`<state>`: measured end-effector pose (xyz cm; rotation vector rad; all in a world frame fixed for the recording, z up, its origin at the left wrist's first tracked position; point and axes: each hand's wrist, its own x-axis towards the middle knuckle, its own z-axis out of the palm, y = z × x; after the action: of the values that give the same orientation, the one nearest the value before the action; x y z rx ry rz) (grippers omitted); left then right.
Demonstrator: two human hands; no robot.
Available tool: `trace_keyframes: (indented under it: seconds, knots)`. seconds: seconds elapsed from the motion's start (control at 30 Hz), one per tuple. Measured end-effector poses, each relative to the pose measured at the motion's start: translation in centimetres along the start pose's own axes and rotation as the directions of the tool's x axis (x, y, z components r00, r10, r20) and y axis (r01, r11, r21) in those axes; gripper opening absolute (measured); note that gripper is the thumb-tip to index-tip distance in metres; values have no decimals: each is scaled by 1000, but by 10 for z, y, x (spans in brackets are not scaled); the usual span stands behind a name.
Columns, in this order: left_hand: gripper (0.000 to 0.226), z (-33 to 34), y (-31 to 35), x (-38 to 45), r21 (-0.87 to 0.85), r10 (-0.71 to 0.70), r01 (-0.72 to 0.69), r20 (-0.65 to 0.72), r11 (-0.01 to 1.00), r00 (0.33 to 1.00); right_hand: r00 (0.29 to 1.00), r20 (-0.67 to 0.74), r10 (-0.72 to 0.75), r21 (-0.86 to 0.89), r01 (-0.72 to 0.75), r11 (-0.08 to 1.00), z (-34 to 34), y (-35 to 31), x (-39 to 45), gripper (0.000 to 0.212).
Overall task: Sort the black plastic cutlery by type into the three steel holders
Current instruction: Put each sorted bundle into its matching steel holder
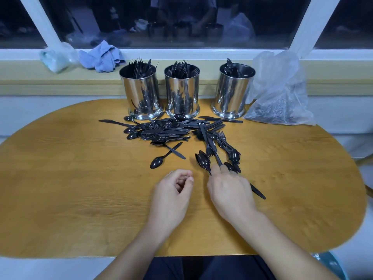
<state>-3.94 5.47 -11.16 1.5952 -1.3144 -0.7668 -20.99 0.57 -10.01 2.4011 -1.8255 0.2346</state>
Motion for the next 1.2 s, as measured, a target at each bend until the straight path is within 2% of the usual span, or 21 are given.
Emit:
trace_keyframes:
  seconds: [0.07, 0.13, 0.17, 0.23, 0.3, 0.33, 0.47, 0.53, 0.6, 0.63, 0.7, 0.77, 0.83, 0.93, 1.07, 1.2]
  knots:
    - [23, 0, 5, 5, -40, -45, 46, 15, 998, 999, 997, -72, -31, 22, 32, 999, -6, 0, -4, 13]
    - [48, 0, 16, 9, -202, -130, 143, 75, 969, 989, 992, -113, -56, 68, 64, 996, -18, 0, -6, 18]
    - [57, 1, 23, 9, -326, -171, 206, 135, 923, 976, 992, -97, -76, 114, 87, 990, -24, -1, -8, 16]
    - [63, 6, 37, 6, -557, -208, 315, 247, 769, 946, 986, 2, -168, 307, 159, 938, -33, -5, -14, 23]
    - [53, 11, 47, 3, -674, -230, 365, 285, 642, 930, 964, 74, -254, 531, 177, 829, -35, -8, -21, 30]
    - [44, 13, 51, 1, -704, -245, 375, 283, 604, 927, 958, 76, -277, 587, 182, 789, -35, -10, -25, 30]
    - [29, 18, 52, 2, -775, -276, 378, 271, 506, 922, 963, 31, -269, 639, 187, 746, -30, -2, -36, 17]
    - [23, 19, 48, 6, -803, -280, 367, 260, 469, 924, 976, -13, -219, 679, 169, 714, -32, 6, -41, 24]
    - [21, 17, 42, 12, -802, -304, 334, 200, 496, 932, 993, -62, -98, 713, 113, 692, -30, 19, -44, 21]
    - [20, 16, 38, 14, -792, -308, 317, 171, 522, 936, 996, -89, -12, 694, 71, 717, -28, 29, -44, 20]
    - [19, 15, 30, 15, -781, -288, 294, 153, 551, 945, 979, -133, 156, 561, -55, 826, -25, 48, -42, 25]
    - [22, 14, 25, 14, -770, -242, 275, 161, 576, 957, 960, -116, 256, 402, -190, 896, -23, 63, -39, 42]
    - [25, 14, 23, 11, -760, -199, 254, 166, 599, 966, 956, -62, 287, 310, -255, 916, -22, 69, -37, 54]
    - [24, 16, 22, 9, -736, -158, 237, 177, 634, 971, 959, 9, 284, 269, -276, 923, -18, 68, -35, 46]
    - [24, 20, 21, 8, -682, -126, 200, 157, 704, 979, 962, 41, 271, 375, -266, 888, -12, 69, -37, 23]
    - [23, 20, 22, 6, -650, -104, 178, 152, 739, 983, 961, 90, 260, 467, -272, 841, -11, 74, -36, 20]
